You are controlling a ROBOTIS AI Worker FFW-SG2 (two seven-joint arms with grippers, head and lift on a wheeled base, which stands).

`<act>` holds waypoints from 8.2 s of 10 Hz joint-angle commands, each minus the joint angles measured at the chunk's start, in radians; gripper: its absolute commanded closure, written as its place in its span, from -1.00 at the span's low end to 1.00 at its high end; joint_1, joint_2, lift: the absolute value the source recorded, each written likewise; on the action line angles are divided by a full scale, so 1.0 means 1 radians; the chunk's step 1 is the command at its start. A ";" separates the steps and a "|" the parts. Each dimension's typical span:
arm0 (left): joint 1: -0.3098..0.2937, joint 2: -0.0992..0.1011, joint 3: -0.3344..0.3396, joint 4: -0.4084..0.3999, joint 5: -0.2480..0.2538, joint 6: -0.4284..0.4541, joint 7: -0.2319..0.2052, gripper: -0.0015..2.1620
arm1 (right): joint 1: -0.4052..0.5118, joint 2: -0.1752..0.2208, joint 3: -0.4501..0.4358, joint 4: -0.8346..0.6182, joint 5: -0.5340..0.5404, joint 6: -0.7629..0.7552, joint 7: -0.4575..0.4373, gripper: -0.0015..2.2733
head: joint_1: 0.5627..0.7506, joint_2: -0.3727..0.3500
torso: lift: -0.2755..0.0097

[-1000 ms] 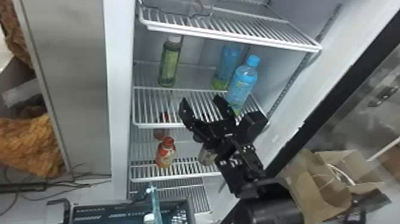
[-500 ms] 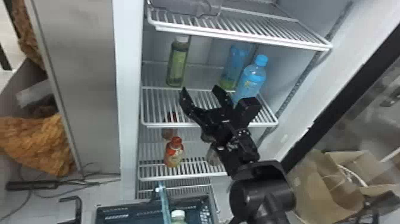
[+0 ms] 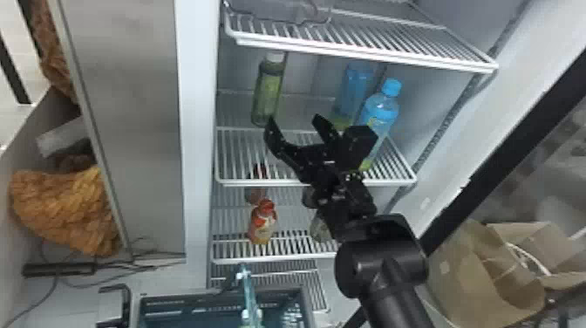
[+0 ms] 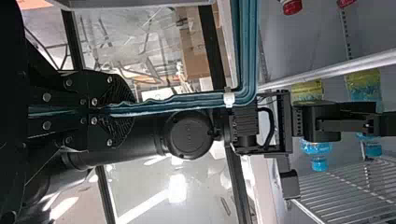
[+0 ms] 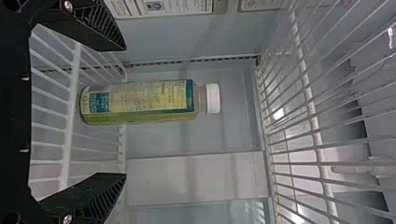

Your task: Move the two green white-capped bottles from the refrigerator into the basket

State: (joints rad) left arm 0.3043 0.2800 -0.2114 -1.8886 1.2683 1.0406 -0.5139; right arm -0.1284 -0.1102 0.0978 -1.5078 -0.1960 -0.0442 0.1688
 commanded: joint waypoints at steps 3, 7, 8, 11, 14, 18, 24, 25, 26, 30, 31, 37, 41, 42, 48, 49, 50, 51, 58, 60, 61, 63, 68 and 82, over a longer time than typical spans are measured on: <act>-0.005 -0.001 -0.002 0.000 0.000 0.000 0.002 0.08 | -0.093 0.000 0.032 0.078 -0.001 0.000 -0.011 -0.93 | 0.41 -0.73 | 0.90; -0.015 -0.002 -0.008 0.007 -0.002 0.000 0.002 0.08 | -0.188 0.000 0.072 0.194 0.003 -0.002 -0.043 -0.93 | 0.41 -0.67 | 0.90; -0.017 -0.002 -0.010 0.010 0.000 0.000 0.002 0.08 | -0.223 -0.003 0.090 0.238 0.005 -0.022 -0.048 -0.93 | 0.41 -0.66 | 0.90; -0.034 -0.004 -0.024 0.022 0.000 -0.002 0.002 0.08 | -0.309 -0.008 0.118 0.353 -0.009 -0.039 -0.061 -0.94 | 0.41 -0.64 | 0.90; -0.047 -0.005 -0.032 0.032 0.000 -0.005 0.002 0.08 | -0.385 -0.016 0.187 0.444 -0.043 -0.081 -0.058 -0.96 | 0.41 -0.63 | 0.90; -0.056 -0.005 -0.040 0.042 0.004 -0.007 0.002 0.08 | -0.421 -0.016 0.207 0.493 -0.049 -0.069 -0.066 -0.68 | 0.41 -0.56 | 0.90; -0.052 -0.004 -0.042 0.042 0.010 -0.010 0.002 0.08 | -0.409 -0.016 0.213 0.476 -0.059 -0.052 -0.080 -0.22 | 0.41 -0.57 | 0.90; -0.047 -0.002 -0.038 0.042 0.012 -0.010 0.002 0.08 | -0.392 -0.017 0.215 0.446 -0.055 -0.056 -0.078 -0.23 | 0.41 -0.57 | 0.90; -0.042 -0.002 -0.036 0.042 0.012 -0.012 0.002 0.08 | -0.365 -0.019 0.209 0.419 -0.053 -0.066 -0.080 -0.23 | 0.41 -0.56 | 0.90; -0.029 -0.004 -0.028 0.042 0.020 -0.017 -0.003 0.08 | -0.201 -0.026 0.128 0.159 -0.021 0.002 -0.060 -0.23 | 0.41 -0.55 | 0.90; -0.025 -0.004 -0.024 0.042 0.020 -0.017 -0.003 0.08 | -0.152 -0.034 0.110 0.081 -0.031 0.027 -0.049 -0.23 | 0.41 -0.57 | 0.90; -0.017 -0.004 -0.018 0.042 0.024 -0.022 -0.006 0.08 | 0.064 -0.074 0.038 -0.253 -0.055 0.152 0.000 -0.23 | 0.41 -0.68 | 0.90; -0.007 -0.008 -0.008 0.042 0.024 -0.029 -0.008 0.08 | 0.288 -0.109 0.016 -0.585 -0.141 0.265 0.029 -0.23 | 0.41 -0.67 | 0.90; -0.005 -0.008 -0.008 0.042 0.024 -0.032 -0.008 0.08 | 0.332 -0.111 0.010 -0.651 -0.141 0.297 0.029 -0.23 | 0.41 -0.67 | 0.90; -0.005 -0.008 -0.006 0.042 0.024 -0.034 -0.009 0.08 | 0.577 -0.098 -0.064 -0.985 -0.199 0.564 0.046 -0.23 | 0.41 -0.69 | 0.90; -0.002 -0.007 -0.006 0.042 0.024 -0.034 -0.009 0.08 | 0.607 -0.095 -0.084 -1.031 -0.199 0.631 0.049 -0.23 | 0.41 -0.70 | 0.90; -0.002 -0.007 -0.006 0.042 0.024 -0.034 -0.009 0.08 | 0.634 -0.094 -0.100 -1.070 -0.197 0.682 0.051 -0.23 | 0.41 -0.70 | 0.90; -0.005 -0.005 -0.008 0.042 0.024 -0.034 -0.009 0.08 | 0.656 -0.094 -0.118 -1.093 -0.189 0.731 0.058 -0.23 | 0.41 -0.72 | 0.90; -0.012 -0.001 -0.020 0.042 0.020 -0.029 -0.009 0.08 | 0.703 -0.080 -0.198 -1.124 -0.137 0.982 0.114 -0.23 | 0.41 -0.91 | 0.90; -0.015 -0.001 -0.022 0.042 0.020 -0.027 -0.009 0.08 | 0.703 -0.075 -0.204 -1.120 -0.131 1.038 0.123 -0.23 | 0.41 -0.94 | 0.90; -0.015 -0.001 -0.024 0.042 0.020 -0.027 -0.009 0.08 | 0.700 -0.074 -0.206 -1.122 -0.127 1.080 0.129 -0.23 | 0.41 -0.94 | 0.90; -0.015 0.001 -0.022 0.042 0.020 -0.027 -0.009 0.08 | 0.685 -0.071 -0.207 -1.100 -0.113 1.158 0.161 -0.23 | 0.41 -0.94 | 0.90; -0.015 -0.001 -0.020 0.042 0.020 -0.027 -0.009 0.08 | 0.649 -0.080 -0.182 -1.029 -0.157 1.259 0.190 -0.24 | 0.41 -0.94 | 0.90; -0.007 -0.001 -0.014 0.042 0.022 -0.027 -0.009 0.08 | 0.786 -0.025 -0.221 -1.080 -0.069 0.744 0.114 -0.91 | 0.41 -0.94 | 0.90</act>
State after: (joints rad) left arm 0.2969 0.2791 -0.2254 -1.8468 1.2899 1.0136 -0.5230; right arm 0.6352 -0.1394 -0.1210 -2.5831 -0.2651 0.7752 0.2835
